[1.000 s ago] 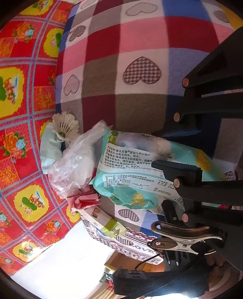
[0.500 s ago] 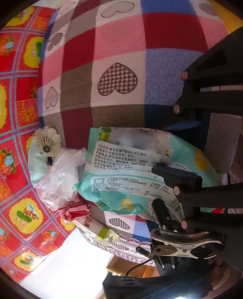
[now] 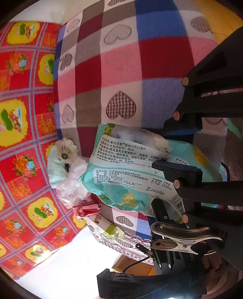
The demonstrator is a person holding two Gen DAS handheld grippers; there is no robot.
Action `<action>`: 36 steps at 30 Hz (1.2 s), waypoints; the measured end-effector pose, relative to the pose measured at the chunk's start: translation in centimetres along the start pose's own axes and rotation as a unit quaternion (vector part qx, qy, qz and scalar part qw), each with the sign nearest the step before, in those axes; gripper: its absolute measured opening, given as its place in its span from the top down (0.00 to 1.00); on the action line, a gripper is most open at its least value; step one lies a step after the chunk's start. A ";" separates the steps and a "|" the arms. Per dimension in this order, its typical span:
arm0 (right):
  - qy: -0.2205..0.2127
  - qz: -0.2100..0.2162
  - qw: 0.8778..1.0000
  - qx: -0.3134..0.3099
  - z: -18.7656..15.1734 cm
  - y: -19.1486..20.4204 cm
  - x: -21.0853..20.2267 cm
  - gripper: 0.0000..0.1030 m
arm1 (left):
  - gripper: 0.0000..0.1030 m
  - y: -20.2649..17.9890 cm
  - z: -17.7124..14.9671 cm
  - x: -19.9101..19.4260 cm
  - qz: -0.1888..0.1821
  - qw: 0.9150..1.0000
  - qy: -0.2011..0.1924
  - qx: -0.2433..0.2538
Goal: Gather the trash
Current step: 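Close both grippers on the teal wipes packet and lift it, then carry the teal wipes packet in both grippers over the red bucket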
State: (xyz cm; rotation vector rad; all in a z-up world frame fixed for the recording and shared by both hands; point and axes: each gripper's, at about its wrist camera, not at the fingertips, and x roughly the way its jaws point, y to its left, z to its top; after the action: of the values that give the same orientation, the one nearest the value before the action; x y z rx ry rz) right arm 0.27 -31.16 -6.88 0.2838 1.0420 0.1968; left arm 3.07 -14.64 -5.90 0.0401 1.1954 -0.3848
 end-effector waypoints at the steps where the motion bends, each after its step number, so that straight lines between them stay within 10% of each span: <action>1: -0.003 -0.001 1.000 0.002 -0.1 -0.3 -0.4 0.75 | 0.70 -0.4 0.1 0.0 -0.001 1.000 0.000 0.004; 36: -0.106 -0.064 0.987 0.107 -7.2 -18.3 -16.5 0.75 | 0.70 -25.1 0.4 -1.0 -0.045 0.989 -0.019 0.141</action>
State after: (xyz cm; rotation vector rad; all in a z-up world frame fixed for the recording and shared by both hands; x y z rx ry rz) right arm -13.65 -52.33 -2.72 0.4211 0.8662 -0.0606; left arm -4.72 -37.95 -0.52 0.2234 1.1001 -0.6311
